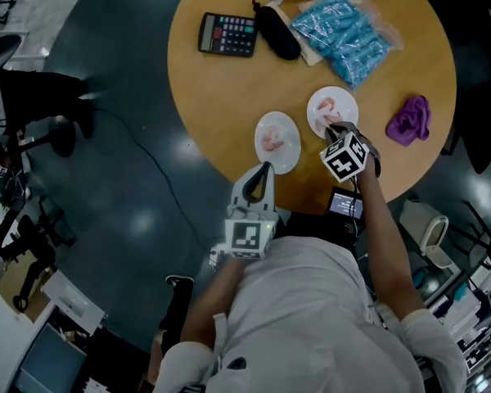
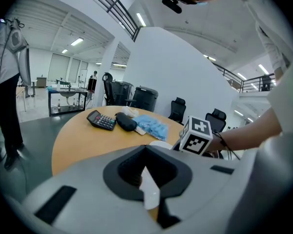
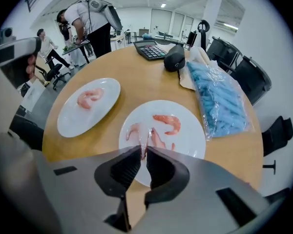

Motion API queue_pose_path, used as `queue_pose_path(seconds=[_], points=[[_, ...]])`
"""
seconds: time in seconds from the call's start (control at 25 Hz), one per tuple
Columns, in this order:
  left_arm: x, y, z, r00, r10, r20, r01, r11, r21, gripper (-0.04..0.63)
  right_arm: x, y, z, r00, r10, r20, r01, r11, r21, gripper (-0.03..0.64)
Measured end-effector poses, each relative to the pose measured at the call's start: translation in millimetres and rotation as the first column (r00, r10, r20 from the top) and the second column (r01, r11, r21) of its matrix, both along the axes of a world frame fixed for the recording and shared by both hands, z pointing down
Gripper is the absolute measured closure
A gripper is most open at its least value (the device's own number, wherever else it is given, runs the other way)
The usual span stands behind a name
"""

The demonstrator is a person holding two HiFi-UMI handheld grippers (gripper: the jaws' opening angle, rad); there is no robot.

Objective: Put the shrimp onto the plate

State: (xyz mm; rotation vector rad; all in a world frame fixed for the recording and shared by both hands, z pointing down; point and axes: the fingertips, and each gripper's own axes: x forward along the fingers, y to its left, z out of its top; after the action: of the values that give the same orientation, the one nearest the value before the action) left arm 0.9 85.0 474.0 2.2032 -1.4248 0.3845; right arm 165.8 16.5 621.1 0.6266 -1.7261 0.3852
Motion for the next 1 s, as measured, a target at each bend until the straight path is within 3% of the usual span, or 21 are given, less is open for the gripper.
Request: queue_pose_path(seconds=[0.56,0.76,0.88,1.0], points=[[11.2,3.6,-0.6,1.0,0.0,-0.005,0.0,1.0,-0.002,0.588,15.3,3.5,-9.3,0.999,-0.012,-0.048,0.014,1.0,0.028,0.537],[-0.1,7.4,-1.5,1.0,-0.017,0.01,0.017,1.0,0.003,0.588,-42.7,21.9,-43.9,0.972,-0.221,0.075,0.211,0.97,0.122,0.6],[-8.9,13.0,1.7,0.999,-0.032,0.019,0.032,0.999,-0.005,0.588,-87.8,40.9,-41.0,0.921,-0.378,0.099,0.365,0.922,0.129,0.6],[-16.3,19.3,3.7,0.999,-0.049,0.018,0.049,0.999,-0.012,0.588,-117.1,55.0,-27.2,0.859,-0.508,0.066,0.5,0.859,0.109,0.596]])
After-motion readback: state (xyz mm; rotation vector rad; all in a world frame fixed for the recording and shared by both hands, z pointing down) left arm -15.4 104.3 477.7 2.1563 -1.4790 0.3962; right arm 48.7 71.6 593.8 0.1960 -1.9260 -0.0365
